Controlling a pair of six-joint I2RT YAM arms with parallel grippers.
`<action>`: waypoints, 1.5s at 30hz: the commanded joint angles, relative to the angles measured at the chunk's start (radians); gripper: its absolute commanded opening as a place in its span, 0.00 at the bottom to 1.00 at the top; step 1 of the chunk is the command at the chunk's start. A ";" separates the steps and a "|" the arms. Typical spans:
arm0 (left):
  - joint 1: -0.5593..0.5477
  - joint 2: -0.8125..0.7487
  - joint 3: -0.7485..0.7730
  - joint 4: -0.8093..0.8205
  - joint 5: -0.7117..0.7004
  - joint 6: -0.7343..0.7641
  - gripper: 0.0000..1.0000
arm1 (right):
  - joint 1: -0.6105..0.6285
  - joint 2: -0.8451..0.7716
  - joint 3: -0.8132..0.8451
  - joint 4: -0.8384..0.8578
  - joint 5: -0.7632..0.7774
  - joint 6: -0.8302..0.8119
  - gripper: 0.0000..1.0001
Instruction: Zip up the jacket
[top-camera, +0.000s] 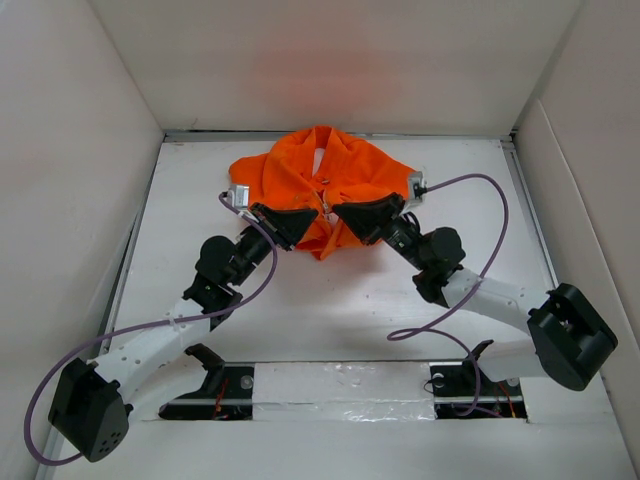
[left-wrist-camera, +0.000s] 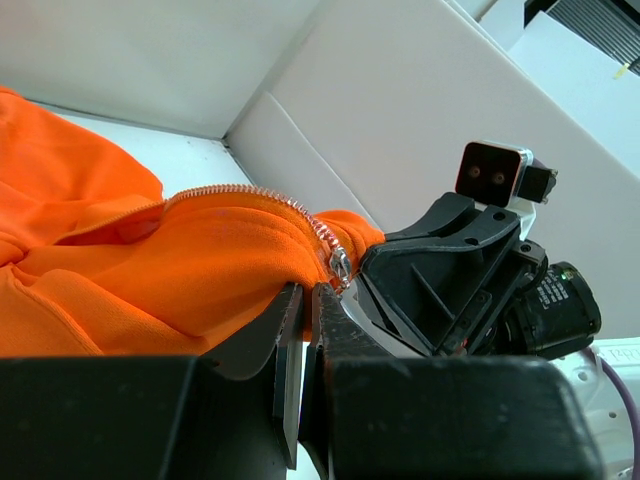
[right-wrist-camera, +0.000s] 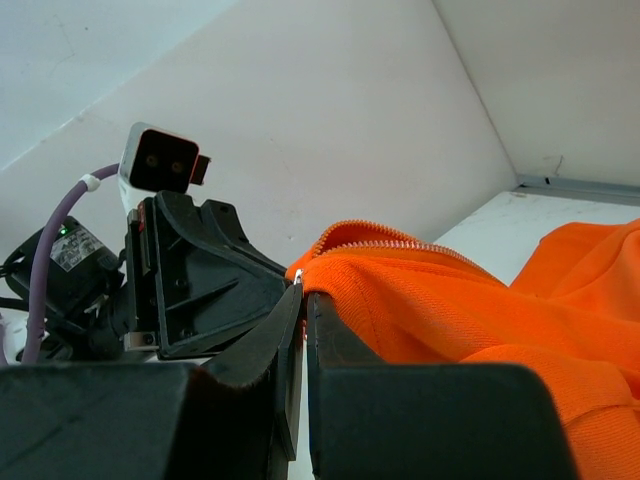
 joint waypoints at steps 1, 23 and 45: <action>-0.005 -0.002 0.074 0.083 0.079 0.005 0.00 | 0.009 -0.014 0.064 0.052 -0.035 -0.029 0.00; -0.005 -0.053 0.056 0.046 0.211 -0.082 0.00 | -0.009 0.026 0.110 0.044 -0.204 0.024 0.00; -0.005 -0.154 -0.030 -0.302 0.195 0.002 0.00 | 0.014 0.167 0.371 -0.476 -0.105 -0.052 0.00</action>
